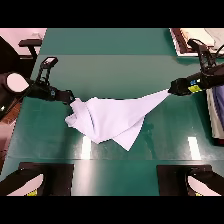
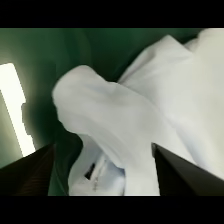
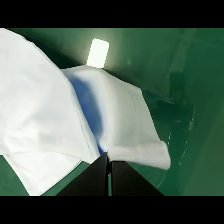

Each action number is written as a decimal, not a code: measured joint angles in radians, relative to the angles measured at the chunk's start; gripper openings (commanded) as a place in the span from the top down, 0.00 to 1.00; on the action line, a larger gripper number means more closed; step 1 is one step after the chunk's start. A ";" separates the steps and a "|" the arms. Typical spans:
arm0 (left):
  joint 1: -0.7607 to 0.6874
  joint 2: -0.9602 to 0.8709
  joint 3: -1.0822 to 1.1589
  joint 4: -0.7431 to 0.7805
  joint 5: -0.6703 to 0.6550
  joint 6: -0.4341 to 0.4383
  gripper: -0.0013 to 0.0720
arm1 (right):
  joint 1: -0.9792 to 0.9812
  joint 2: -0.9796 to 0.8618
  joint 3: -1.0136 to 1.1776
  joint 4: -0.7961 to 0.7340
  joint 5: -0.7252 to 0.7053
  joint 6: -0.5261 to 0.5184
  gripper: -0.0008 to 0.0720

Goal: Fold the shirts.

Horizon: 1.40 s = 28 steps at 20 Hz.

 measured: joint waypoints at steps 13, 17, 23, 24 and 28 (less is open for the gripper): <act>0.113 -0.255 0.005 -0.262 0.034 0.194 0.61 | 0.000 -0.026 0.000 0.008 0.001 0.000 0.97; 0.114 -0.258 0.006 -0.273 -0.021 0.236 0.94 | 0.000 -0.045 0.000 0.026 -0.005 0.000 0.97; 0.114 -0.137 0.151 -0.232 -0.053 0.216 0.94 | -0.042 0.025 0.056 0.026 -0.076 0.000 0.97; 0.114 -0.089 0.208 -0.215 -0.055 0.210 0.94 | -0.060 0.042 0.096 0.027 -0.077 -0.001 0.97; 0.114 0.111 0.467 -0.165 -0.053 0.193 0.94 | -0.127 0.104 0.316 0.027 -0.081 -0.012 0.97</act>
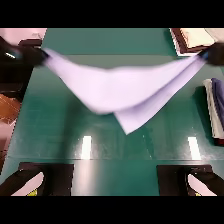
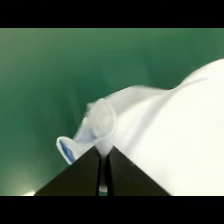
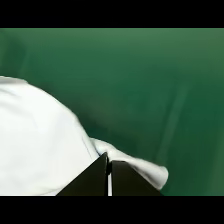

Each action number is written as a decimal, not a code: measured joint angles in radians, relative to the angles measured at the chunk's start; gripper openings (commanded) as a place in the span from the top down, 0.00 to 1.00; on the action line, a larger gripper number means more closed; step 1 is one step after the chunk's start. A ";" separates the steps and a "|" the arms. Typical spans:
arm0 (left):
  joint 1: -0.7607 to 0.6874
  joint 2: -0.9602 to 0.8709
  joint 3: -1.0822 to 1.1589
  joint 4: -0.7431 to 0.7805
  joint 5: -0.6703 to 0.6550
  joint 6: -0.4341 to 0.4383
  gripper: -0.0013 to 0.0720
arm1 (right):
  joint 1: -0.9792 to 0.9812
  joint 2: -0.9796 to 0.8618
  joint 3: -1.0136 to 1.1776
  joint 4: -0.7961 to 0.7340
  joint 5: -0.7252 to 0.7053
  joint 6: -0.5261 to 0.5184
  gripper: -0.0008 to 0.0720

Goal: Fold the shirts.

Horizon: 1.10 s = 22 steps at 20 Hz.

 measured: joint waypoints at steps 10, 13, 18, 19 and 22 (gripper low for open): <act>0.000 0.274 0.404 0.037 0.061 -0.072 0.95 | -0.171 0.034 0.467 0.001 0.132 -0.008 0.98; 0.000 0.260 0.430 0.087 0.054 -0.087 0.94 | -0.198 0.035 0.472 0.001 0.133 -0.008 0.98; 0.000 0.090 0.443 0.183 -0.120 -0.124 0.94 | -0.209 -0.066 0.486 0.003 0.127 -0.008 0.98; 0.000 0.031 0.443 0.191 -0.166 -0.132 0.94 | -0.210 -0.100 0.471 0.004 0.132 -0.008 0.98; 0.000 -0.161 0.441 0.202 -0.281 -0.154 0.94 | -0.190 -0.218 0.377 0.003 0.157 -0.008 0.98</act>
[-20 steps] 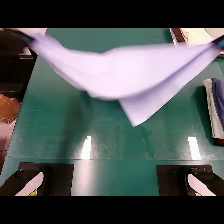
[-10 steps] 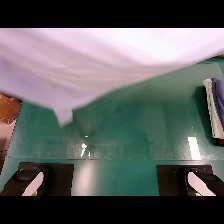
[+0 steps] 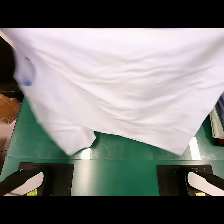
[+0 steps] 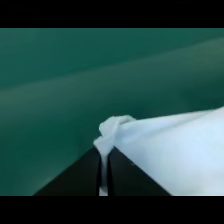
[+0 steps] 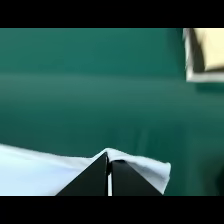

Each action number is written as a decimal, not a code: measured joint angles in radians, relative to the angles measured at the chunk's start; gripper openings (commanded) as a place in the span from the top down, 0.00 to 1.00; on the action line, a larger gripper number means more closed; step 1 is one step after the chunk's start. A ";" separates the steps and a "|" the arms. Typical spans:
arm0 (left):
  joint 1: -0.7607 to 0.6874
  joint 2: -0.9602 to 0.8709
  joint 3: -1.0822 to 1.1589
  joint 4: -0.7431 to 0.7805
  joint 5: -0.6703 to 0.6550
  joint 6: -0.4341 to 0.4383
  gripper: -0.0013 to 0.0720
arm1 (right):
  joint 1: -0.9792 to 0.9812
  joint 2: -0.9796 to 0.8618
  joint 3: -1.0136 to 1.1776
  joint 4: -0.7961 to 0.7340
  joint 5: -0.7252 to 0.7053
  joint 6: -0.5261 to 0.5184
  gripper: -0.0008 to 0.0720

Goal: Fold the shirts.

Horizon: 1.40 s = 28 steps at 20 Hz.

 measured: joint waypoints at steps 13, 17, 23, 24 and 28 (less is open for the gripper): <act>0.026 -0.516 -0.131 -0.021 0.157 -0.029 0.17 | 0.037 -0.459 -0.162 0.055 -0.086 -0.060 0.49; 0.107 -0.497 -0.134 -0.084 0.051 -0.021 0.17 | -0.027 -0.397 -0.241 0.188 -0.011 -0.127 0.49; 0.171 -0.407 -0.445 -0.138 0.002 0.055 0.17 | -0.060 -0.191 -0.629 0.302 -0.026 -0.193 0.49; 0.175 -0.399 -0.504 -0.140 0.015 0.069 0.17 | -0.060 -0.164 -0.685 0.318 -0.037 -0.199 0.49; 0.179 -0.387 -0.692 -0.159 0.110 0.114 0.17 | -0.059 -0.091 -0.845 0.372 -0.063 -0.212 0.49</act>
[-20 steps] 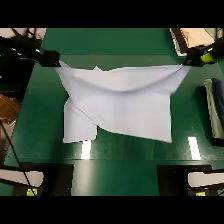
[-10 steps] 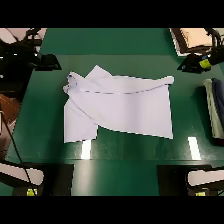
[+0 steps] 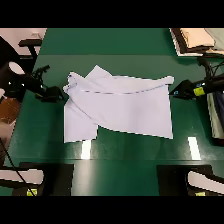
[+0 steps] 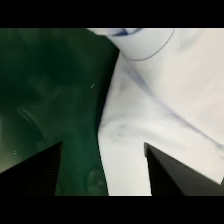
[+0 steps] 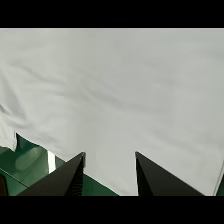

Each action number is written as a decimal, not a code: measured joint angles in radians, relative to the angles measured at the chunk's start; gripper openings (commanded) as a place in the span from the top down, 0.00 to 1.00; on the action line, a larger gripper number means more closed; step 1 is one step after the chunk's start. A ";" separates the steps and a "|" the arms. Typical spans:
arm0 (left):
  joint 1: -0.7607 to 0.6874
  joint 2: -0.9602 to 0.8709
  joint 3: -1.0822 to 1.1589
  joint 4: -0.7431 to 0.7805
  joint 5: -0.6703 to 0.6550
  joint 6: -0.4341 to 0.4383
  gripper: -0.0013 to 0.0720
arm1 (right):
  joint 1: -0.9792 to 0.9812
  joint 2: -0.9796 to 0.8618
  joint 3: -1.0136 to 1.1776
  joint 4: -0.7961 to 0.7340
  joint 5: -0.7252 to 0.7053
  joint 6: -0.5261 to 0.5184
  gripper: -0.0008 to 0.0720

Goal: Fold the shirts.

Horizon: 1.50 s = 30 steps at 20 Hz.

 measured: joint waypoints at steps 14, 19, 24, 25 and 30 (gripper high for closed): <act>-0.109 0.019 -0.107 -0.032 0.065 0.046 0.95 | -0.031 0.125 -0.112 0.016 -0.033 -0.007 0.49; -0.111 0.159 -0.101 0.031 0.026 0.034 0.94 | -0.158 0.214 -0.264 -0.090 0.008 0.008 0.42; -0.112 0.289 -0.101 0.045 -0.007 0.022 0.94 | -0.334 0.257 -0.513 -0.180 0.004 0.020 0.37; -0.112 0.300 -0.101 0.037 -0.009 0.020 0.94 | -0.353 0.247 -0.554 -0.178 -0.004 0.015 0.38; -0.112 0.323 -0.104 0.013 -0.014 0.018 0.94 | -0.328 0.163 -0.665 -0.079 -0.055 -0.028 0.55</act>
